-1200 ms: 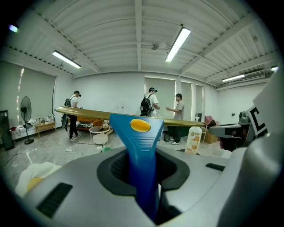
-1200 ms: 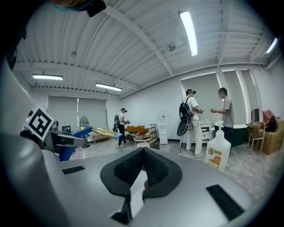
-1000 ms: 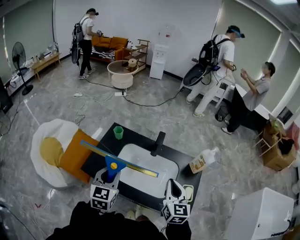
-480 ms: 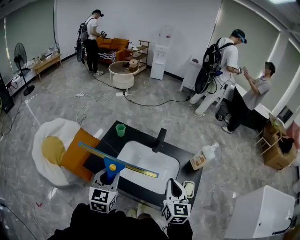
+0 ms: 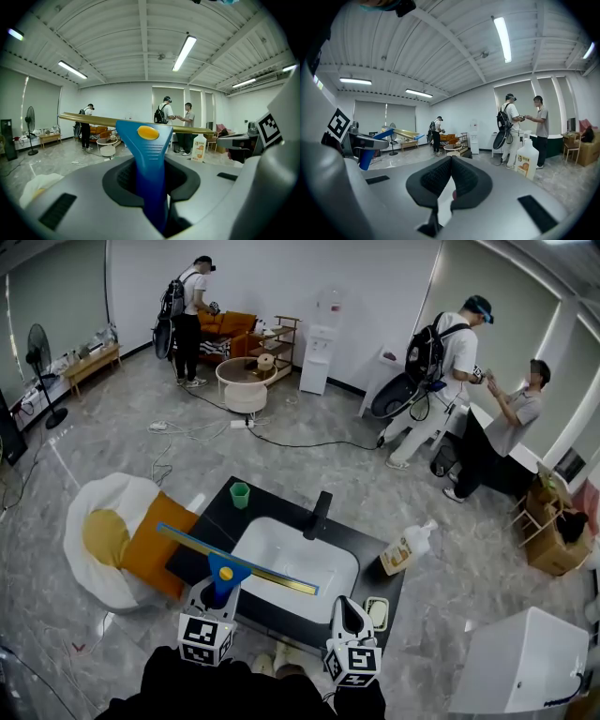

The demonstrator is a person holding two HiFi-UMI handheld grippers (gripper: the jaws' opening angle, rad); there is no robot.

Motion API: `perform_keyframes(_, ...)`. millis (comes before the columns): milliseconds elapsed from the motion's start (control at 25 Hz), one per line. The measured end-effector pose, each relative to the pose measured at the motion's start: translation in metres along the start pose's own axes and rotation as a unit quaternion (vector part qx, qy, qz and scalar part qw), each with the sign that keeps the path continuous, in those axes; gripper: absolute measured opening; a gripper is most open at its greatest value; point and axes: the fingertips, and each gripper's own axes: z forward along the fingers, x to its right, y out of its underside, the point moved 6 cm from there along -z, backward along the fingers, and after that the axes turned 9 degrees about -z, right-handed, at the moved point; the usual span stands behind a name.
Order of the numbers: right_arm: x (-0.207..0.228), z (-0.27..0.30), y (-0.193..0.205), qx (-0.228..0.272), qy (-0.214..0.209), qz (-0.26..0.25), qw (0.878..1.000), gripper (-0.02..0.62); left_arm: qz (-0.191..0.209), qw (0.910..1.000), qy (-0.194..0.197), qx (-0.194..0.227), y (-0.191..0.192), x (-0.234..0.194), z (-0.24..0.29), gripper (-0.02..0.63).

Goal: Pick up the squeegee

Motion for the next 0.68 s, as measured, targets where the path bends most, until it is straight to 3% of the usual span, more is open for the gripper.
perform_keyframes(680, -0.0020, 0.0014, -0.0006, 0.000, 0.002, -0.001, 1.000, 0.017, -0.002, 1.0000, 0.006, 0.001, 0.0002, -0.0006, 0.0040, 0.094)
